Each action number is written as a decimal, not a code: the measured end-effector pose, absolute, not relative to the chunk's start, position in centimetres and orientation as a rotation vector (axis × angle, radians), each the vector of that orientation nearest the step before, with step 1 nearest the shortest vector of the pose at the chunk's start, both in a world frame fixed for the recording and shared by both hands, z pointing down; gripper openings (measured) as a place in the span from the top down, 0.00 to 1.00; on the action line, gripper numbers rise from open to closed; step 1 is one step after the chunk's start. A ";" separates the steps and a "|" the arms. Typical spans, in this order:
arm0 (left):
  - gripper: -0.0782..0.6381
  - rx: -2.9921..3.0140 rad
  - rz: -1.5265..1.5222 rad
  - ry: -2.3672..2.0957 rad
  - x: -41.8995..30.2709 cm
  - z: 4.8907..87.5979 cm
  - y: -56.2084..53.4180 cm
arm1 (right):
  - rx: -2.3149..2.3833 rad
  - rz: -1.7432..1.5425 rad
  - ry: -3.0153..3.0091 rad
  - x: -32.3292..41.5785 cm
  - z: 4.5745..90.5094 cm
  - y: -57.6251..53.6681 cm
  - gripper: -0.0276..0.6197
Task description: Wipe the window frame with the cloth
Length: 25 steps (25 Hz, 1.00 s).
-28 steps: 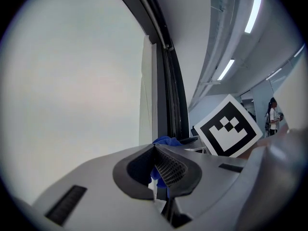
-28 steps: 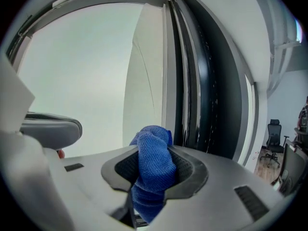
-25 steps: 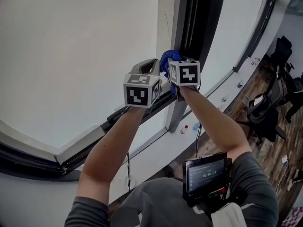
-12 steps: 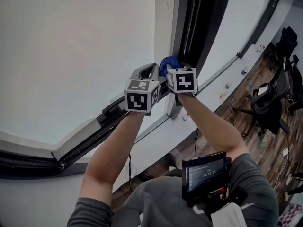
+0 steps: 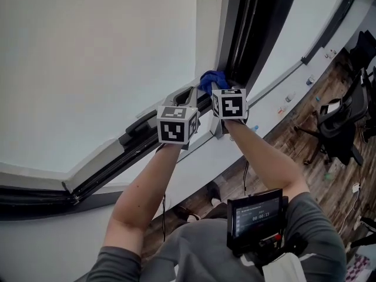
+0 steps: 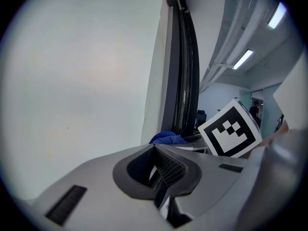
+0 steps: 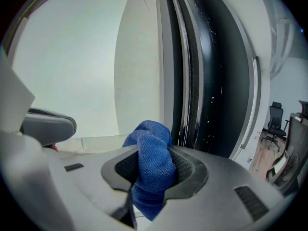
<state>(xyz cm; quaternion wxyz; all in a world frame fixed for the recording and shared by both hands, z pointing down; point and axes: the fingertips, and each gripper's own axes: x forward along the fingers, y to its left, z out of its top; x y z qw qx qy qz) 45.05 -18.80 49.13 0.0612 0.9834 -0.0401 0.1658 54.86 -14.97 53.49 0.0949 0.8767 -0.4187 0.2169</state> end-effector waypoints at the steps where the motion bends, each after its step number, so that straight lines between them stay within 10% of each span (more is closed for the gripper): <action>1: 0.88 2.971 0.500 -0.128 44.9 49.2 -18.9 | 2.605 0.646 -1.246 54.8 53.5 -14.9 0.75; 25: 0.88 3.014 -0.086 -0.792 25.2 25.0 -24.6 | 2.221 0.222 -2.274 33.1 26.2 -21.9 0.75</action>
